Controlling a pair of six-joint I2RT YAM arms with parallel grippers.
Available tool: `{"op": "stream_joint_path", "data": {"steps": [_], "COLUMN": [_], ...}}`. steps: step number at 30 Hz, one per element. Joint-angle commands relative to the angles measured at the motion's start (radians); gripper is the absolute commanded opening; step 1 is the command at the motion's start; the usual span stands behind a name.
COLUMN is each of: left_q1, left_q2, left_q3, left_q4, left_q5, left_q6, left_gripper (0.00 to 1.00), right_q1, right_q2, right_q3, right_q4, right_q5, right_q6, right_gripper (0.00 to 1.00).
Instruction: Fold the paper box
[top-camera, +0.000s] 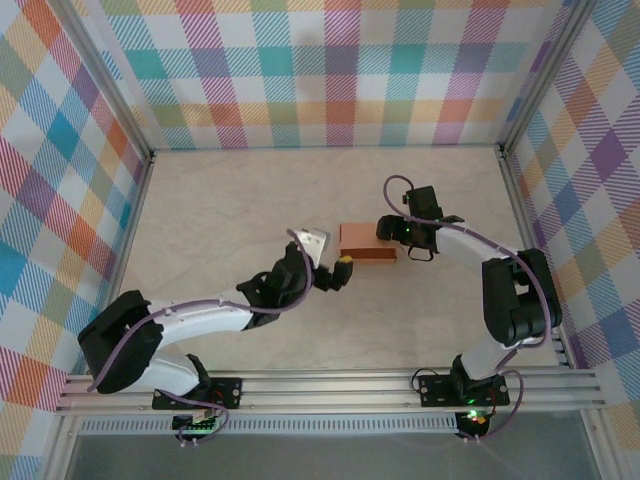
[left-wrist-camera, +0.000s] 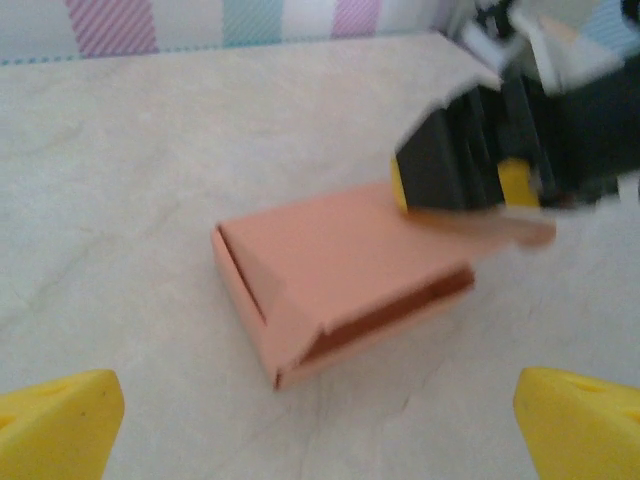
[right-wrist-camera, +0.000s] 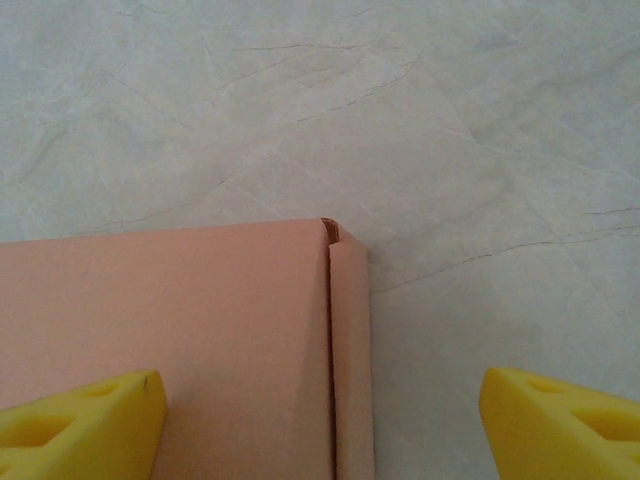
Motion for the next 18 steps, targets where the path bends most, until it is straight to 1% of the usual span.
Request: {"op": "stream_joint_path", "data": {"steps": [1,3,5,10,13,15,18], "left_q1": [0.093,0.133,0.155,0.187,0.188,0.188,0.187], "left_q2": [0.033,0.102,0.177,0.329,0.405,0.432,0.452], "left_q3": [0.128,0.221,0.301,0.428,0.490,0.498,0.487], "left_q4": [-0.213,-0.343,-0.417,-0.471,-0.516,-0.522,-0.516], "left_q5": [0.036,0.034,0.040,0.138,0.149,0.153,0.163], "left_q6": [-0.153,-0.218,-0.234,-0.233,-0.238,-0.255,-0.273], "left_gripper": [1.00,0.99,0.98,0.98,0.97,0.91,0.77], "right_q1": [-0.003,-0.003,-0.003,-0.003,-0.003,-0.003,-0.004], "right_q2": [0.009,0.015,0.022,0.028,0.028,0.028,0.029], "right_q3": [0.000,-0.003,-0.008,-0.021,-0.019,-0.020,-0.022], "right_q4": [0.014,0.011,0.013,0.015,0.010,0.008,0.008], "right_q5": [-0.044,-0.050,-0.050,-0.050,-0.053,-0.057,-0.064], "right_q6": [-0.012,-0.013,-0.010,-0.013,-0.017,-0.016,-0.010], "right_gripper": [0.81,0.81,0.81,0.81,0.81,0.82,0.83]}}
